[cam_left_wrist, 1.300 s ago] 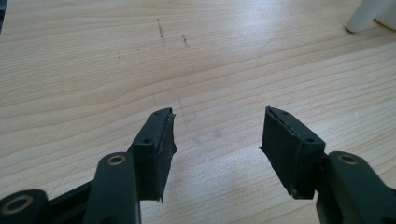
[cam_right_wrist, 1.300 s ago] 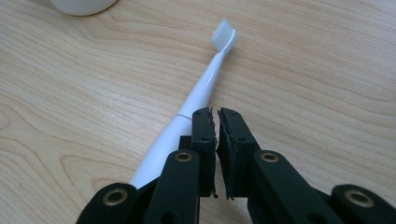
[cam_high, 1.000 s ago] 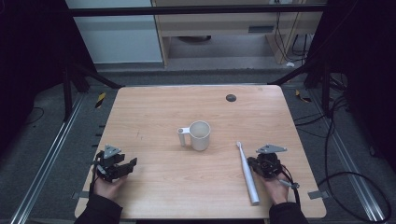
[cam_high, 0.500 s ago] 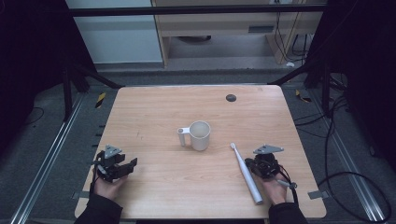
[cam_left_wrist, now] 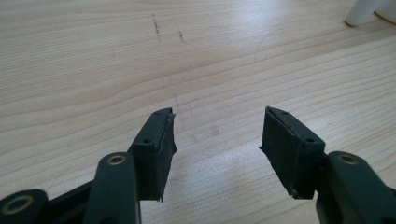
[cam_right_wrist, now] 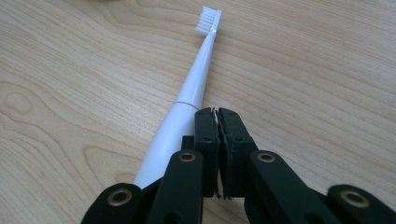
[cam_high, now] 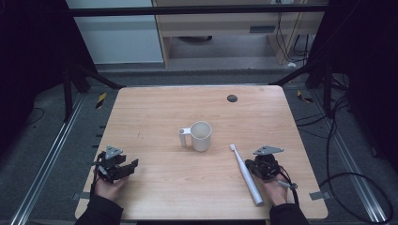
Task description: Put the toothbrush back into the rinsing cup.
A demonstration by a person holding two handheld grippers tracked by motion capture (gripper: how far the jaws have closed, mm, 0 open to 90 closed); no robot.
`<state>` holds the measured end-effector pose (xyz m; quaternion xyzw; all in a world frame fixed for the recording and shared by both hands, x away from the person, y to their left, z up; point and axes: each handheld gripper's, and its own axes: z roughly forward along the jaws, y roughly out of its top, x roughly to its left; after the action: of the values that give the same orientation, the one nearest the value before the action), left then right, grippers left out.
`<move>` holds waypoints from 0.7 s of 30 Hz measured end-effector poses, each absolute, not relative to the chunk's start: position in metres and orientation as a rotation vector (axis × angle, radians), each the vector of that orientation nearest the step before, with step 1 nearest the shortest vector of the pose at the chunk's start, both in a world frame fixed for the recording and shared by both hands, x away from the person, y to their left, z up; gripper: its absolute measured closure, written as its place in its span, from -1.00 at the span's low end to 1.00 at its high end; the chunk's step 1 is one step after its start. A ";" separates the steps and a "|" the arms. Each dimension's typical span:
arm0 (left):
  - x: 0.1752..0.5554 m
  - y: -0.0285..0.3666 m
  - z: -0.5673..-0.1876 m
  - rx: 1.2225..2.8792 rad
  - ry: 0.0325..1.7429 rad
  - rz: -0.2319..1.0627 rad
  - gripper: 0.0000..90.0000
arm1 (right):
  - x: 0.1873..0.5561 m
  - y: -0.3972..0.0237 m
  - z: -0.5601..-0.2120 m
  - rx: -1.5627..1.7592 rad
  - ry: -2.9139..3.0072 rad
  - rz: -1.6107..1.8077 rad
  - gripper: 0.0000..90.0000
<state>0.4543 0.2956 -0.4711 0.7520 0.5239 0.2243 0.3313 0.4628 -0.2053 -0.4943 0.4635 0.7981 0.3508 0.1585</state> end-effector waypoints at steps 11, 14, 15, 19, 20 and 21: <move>0.454 0.296 -0.471 1.967 1.369 0.584 -0.05 | 0.464 -0.195 -0.493 1.290 2.304 0.999 0.93; 0.454 0.296 -0.471 1.967 1.369 0.584 -0.05 | 0.464 -0.192 -0.493 1.284 2.310 0.995 0.93; 0.454 0.296 -0.471 1.967 1.369 0.585 -0.05 | 0.464 -0.191 -0.493 1.273 2.314 0.992 0.93; 0.454 0.296 -0.471 1.969 1.368 0.585 -0.05 | 0.464 -0.190 -0.493 1.260 2.316 0.993 0.93; 0.454 0.296 -0.471 1.968 1.369 0.584 -0.04 | 0.464 -0.189 -0.492 1.269 2.318 0.998 0.93; 0.454 0.296 -0.471 1.968 1.369 0.584 -0.04 | 0.463 -0.189 -0.492 1.266 2.317 0.999 0.93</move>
<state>0.4540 0.2957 -0.4711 0.7528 0.5235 0.2232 0.3308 0.4635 -0.1890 -0.4924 0.4427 0.8104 0.3495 0.1586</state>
